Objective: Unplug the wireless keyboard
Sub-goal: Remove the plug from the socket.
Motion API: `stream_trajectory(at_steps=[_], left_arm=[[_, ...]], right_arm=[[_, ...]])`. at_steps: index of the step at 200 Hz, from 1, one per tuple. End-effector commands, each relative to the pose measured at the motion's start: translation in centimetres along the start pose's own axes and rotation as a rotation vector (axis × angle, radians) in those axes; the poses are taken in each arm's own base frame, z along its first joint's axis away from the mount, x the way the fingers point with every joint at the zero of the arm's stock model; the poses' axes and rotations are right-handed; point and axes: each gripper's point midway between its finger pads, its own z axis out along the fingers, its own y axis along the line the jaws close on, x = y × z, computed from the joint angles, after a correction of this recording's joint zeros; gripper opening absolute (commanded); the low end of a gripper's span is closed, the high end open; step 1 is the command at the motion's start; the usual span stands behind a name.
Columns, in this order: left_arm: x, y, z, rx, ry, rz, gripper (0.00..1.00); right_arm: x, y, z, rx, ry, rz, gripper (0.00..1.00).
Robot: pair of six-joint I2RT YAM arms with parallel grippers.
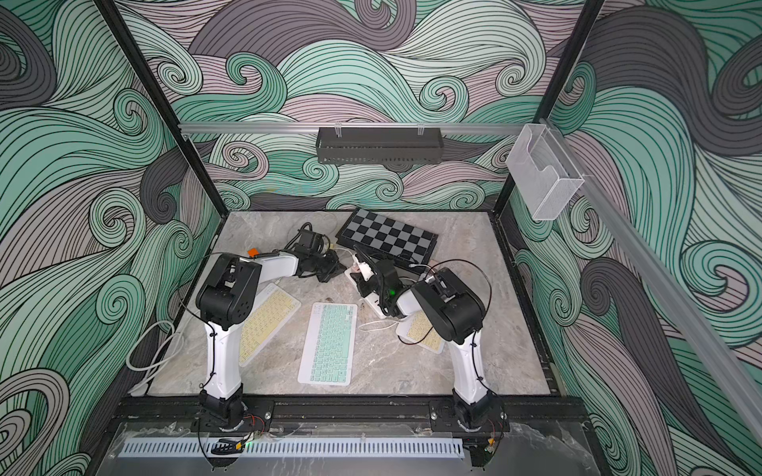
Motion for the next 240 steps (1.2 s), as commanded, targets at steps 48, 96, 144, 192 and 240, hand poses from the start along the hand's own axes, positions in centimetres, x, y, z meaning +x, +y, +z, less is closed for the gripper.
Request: stream_trajectory(at_steps=[48,96,144,192,240], left_arm=[[11.0,10.8,4.1,-0.311,0.324,-0.174,0.0],[11.0,10.9,4.2,-0.301,0.322,-0.178,0.0],[9.5,8.3,4.0,-0.231,0.295,-0.141,0.0],[6.5,4.4,2.9,-0.131,0.241,-0.079,0.0],[2.4,-1.1,-2.2,0.029,0.16,0.015,0.16]], right_arm=[[-32.6,8.1,-14.8,-0.201,-1.063,-0.273,0.0],[-32.5,5.6,-14.5,-0.183,-1.043,-0.157,0.0],[-28.7,5.3,-12.4,-0.209,-0.938,-0.133,0.0],[-23.0,3.4,-9.1,-0.278,-0.733,-0.058,0.0],[-20.2,2.0,-7.3,-0.259,-0.519,-0.182,0.0]])
